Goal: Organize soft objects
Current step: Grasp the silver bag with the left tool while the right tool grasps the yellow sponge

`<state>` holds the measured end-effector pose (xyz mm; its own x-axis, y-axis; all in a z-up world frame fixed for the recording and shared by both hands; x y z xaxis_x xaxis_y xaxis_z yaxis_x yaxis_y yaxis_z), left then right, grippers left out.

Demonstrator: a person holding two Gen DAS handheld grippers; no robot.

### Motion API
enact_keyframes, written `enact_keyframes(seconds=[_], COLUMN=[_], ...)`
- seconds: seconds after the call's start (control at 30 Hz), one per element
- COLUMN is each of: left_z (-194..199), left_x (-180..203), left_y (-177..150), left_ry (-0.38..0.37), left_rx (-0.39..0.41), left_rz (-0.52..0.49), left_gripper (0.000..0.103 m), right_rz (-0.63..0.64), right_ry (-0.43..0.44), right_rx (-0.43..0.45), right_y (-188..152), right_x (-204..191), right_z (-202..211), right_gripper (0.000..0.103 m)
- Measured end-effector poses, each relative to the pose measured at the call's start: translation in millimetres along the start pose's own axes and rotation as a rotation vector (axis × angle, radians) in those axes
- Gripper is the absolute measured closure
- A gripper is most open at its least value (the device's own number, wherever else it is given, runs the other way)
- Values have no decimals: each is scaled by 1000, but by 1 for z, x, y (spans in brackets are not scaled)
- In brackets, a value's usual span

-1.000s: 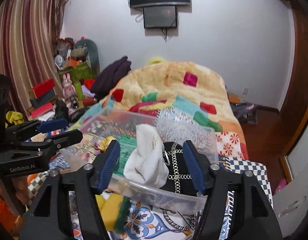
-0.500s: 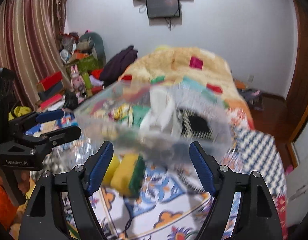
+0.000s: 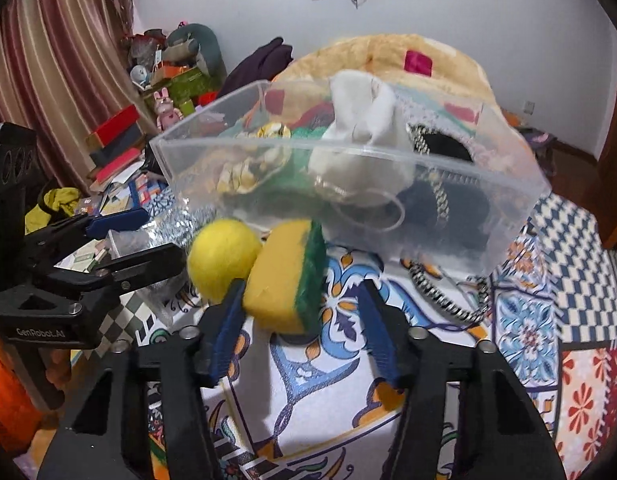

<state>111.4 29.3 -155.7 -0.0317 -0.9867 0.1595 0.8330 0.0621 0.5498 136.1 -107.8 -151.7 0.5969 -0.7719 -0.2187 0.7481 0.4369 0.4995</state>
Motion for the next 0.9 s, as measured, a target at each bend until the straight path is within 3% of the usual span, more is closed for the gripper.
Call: enact_keyframes(seconds=[0.07, 0.17, 0.4, 0.9], left_z=[-3, -7, 3, 59], left_x=[1, 3, 6, 16], left_y=[-3, -7, -10, 3], left_ry=[-5, -33, -19, -7], left_rx=[-8, -25, 4, 136], left_rz=[-2, -6, -28, -64], left_gripper=[35, 54, 70, 73], right_rz=[-7, -2, 14, 7], right_ry=[11, 3, -14, -35], right_rx=[-7, 15, 70, 217], right_y=[-2, -5, -8, -1], right_x=[1, 0, -2, 3], right_z=[-2, 4, 21, 72], right_gripper=[71, 74, 76, 76])
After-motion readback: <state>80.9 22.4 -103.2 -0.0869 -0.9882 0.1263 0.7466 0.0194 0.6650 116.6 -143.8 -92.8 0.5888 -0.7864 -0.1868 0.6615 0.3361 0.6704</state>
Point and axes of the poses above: each gripper's, at about its wrist camera, not at the fingertips, and z roughly against the way its jaws point, x to its right, y to its top, the point moved 5 cm from there along -z, roughly the way its jaws point, and after that the axes turned 10 degrees about -x, right-handed, at the moved point
